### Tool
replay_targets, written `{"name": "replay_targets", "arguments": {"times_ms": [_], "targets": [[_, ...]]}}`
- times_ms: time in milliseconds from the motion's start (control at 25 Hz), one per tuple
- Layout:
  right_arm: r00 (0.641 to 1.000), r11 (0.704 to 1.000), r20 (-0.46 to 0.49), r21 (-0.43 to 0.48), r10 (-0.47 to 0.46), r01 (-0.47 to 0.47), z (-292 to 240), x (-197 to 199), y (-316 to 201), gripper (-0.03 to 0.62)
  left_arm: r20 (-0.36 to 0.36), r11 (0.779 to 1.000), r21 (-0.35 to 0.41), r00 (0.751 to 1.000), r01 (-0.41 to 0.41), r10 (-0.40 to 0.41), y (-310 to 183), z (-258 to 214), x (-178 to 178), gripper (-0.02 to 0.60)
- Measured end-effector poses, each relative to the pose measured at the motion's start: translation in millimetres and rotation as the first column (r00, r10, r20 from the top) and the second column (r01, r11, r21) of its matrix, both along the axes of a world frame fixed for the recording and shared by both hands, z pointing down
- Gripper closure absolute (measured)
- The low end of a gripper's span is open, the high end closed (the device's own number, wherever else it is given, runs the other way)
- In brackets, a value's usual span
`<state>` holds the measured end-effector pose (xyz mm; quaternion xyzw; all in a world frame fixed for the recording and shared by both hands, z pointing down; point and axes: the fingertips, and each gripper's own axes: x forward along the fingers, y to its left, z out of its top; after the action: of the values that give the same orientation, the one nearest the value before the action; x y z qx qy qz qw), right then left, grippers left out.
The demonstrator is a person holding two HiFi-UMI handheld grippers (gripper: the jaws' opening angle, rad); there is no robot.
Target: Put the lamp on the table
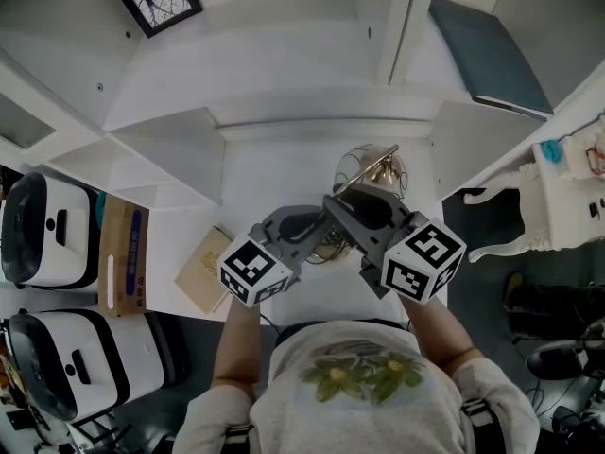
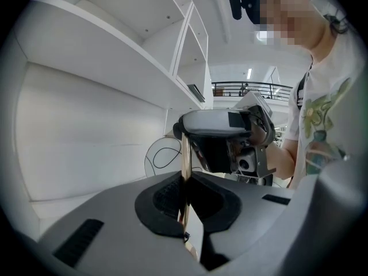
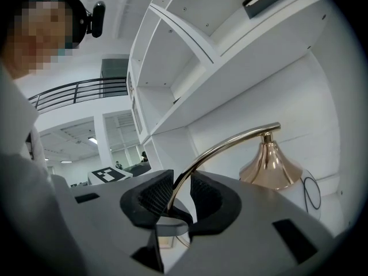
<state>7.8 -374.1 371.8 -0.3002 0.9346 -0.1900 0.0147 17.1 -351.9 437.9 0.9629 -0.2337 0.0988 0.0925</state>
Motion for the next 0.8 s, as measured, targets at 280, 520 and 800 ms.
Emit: {"name": "replay_targets", "arguments": {"times_ms": [280, 520, 800], "targets": [[1.000, 1.000, 0.015, 0.007, -0.002, 0.002, 2.6, -9.5, 3.9, 0.491, 0.003, 1.000, -0.003, 1.000, 0.028, -0.028, 2.3, 3.6, -7.9, 0.548], [1.000, 1.000, 0.016, 0.014, -0.015, 0.015, 4.5, -19.0, 9.6, 0.493, 0.007, 0.998, -0.009, 0.998, 0.054, -0.054, 5.8, 7.2, -16.0, 0.549], [0.999, 0.998, 0.004, 0.029, -0.047, 0.047, 7.4, -28.3, 17.1, 0.493, 0.020, 0.996, -0.019, 0.996, 0.087, -0.086, 10.2, 11.8, -23.1, 0.549]]}}
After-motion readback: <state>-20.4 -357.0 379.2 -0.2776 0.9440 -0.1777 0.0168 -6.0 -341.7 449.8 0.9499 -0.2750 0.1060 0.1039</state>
